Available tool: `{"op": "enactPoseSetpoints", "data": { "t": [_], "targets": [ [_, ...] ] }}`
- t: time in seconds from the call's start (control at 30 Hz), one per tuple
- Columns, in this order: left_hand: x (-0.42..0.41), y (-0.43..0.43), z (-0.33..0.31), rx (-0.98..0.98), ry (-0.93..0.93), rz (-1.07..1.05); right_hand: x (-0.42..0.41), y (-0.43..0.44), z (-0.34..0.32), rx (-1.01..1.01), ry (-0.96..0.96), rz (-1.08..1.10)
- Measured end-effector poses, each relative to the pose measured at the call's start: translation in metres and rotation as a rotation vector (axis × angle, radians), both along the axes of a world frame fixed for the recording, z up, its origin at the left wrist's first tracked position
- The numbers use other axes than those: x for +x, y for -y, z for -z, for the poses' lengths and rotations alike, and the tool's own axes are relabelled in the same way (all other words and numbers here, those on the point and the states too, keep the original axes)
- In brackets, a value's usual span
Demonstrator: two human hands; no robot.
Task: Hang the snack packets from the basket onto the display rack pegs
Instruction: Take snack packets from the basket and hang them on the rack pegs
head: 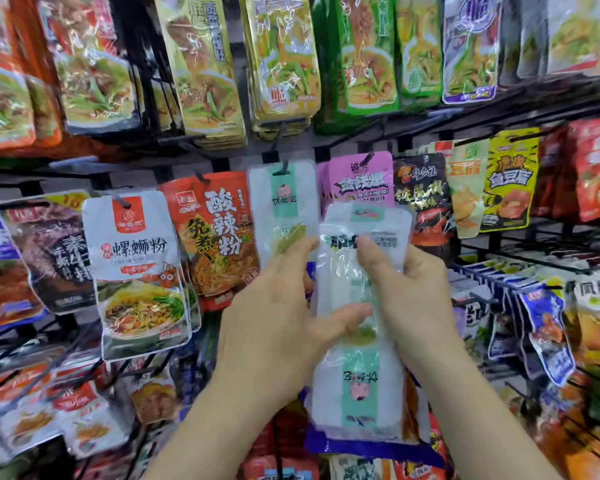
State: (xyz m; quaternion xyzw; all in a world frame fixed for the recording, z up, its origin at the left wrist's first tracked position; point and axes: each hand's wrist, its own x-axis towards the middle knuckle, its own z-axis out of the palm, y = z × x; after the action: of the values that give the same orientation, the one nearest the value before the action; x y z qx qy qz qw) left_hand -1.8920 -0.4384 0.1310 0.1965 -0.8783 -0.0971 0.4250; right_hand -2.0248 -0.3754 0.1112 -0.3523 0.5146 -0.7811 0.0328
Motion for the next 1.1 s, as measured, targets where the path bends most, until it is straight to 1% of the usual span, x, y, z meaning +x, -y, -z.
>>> {"op": "enactPoseSetpoints", "data": {
  "t": [0.03, 0.1, 0.13, 0.17, 0.3, 0.37, 0.47, 0.53, 0.63, 0.7, 0.77, 0.8, 0.83, 0.87, 0.9, 0.93, 0.97, 1.0, 1.03, 1.07, 1.1],
  "targets": [
    [-0.003, 0.002, 0.005, 0.101, -0.069, 0.016, 0.003, 0.002, 0.001, -0.004, 0.005, -0.004],
    [-0.008, 0.011, 0.005, 0.367, -0.262, 0.106, 0.007, 0.005, 0.002, 0.009, 0.004, -0.007],
    [-0.009, 0.016, 0.005, 0.463, -0.306, 0.134, 0.006, 0.006, 0.004, 0.010, -0.002, -0.011],
    [-0.008, 0.019, 0.005, 0.510, -0.317, 0.157, 0.006, 0.007, 0.005, 0.006, -0.007, -0.016],
    [-0.005, 0.021, 0.008, 0.540, -0.316, 0.209, 0.011, 0.003, 0.005, -0.001, -0.014, -0.015],
    [-0.005, 0.019, 0.010, 0.545, -0.275, 0.209, 0.012, 0.001, 0.005, -0.022, -0.001, -0.004],
    [-0.003, 0.018, 0.009, 0.596, -0.253, 0.232, 0.015, -0.001, 0.004, -0.031, 0.000, -0.046],
    [-0.001, 0.020, 0.009, 0.631, -0.294, 0.255, 0.018, -0.001, 0.005, -0.033, -0.042, -0.033],
    [0.003, 0.024, 0.010, 0.586, -0.353, 0.251, 0.019, -0.003, 0.005, -0.002, -0.092, 0.034],
    [0.006, 0.030, 0.010, 0.575, -0.422, 0.243, 0.019, -0.008, 0.004, 0.021, -0.108, 0.100],
    [0.012, 0.034, 0.004, 0.587, -0.509, 0.213, 0.014, -0.013, 0.008, 0.060, -0.115, 0.110],
    [0.016, 0.035, -0.002, 0.589, -0.527, 0.232, 0.011, -0.014, 0.012, 0.089, -0.118, 0.116],
    [0.020, 0.036, -0.009, 0.565, -0.502, 0.274, 0.008, -0.016, 0.017, 0.130, -0.124, 0.122],
    [0.025, 0.036, -0.018, 0.489, -0.436, 0.325, 0.007, -0.018, 0.021, 0.165, -0.135, 0.103],
    [0.031, 0.033, -0.029, 0.355, -0.318, 0.386, 0.007, -0.020, 0.024, 0.205, -0.149, 0.085],
    [0.034, 0.033, -0.037, 0.161, -0.137, 0.409, 0.008, -0.022, 0.024, 0.235, -0.158, 0.071],
    [0.035, 0.028, -0.046, -0.079, 0.092, 0.368, 0.010, -0.022, 0.024, 0.255, -0.166, 0.061],
    [0.034, 0.021, -0.053, -0.336, 0.346, 0.268, 0.011, -0.022, 0.024, 0.256, -0.173, 0.044],
    [0.030, 0.013, -0.054, -0.548, 0.574, 0.142, 0.012, -0.021, 0.023, 0.251, -0.179, 0.024],
    [0.026, 0.004, -0.051, -0.690, 0.691, 0.060, 0.013, -0.019, 0.023, 0.230, -0.187, -0.005],
    [0.021, -0.002, -0.044, -0.830, 0.709, 0.046, 0.014, -0.018, 0.023, 0.218, -0.203, -0.034]
  ]
}}
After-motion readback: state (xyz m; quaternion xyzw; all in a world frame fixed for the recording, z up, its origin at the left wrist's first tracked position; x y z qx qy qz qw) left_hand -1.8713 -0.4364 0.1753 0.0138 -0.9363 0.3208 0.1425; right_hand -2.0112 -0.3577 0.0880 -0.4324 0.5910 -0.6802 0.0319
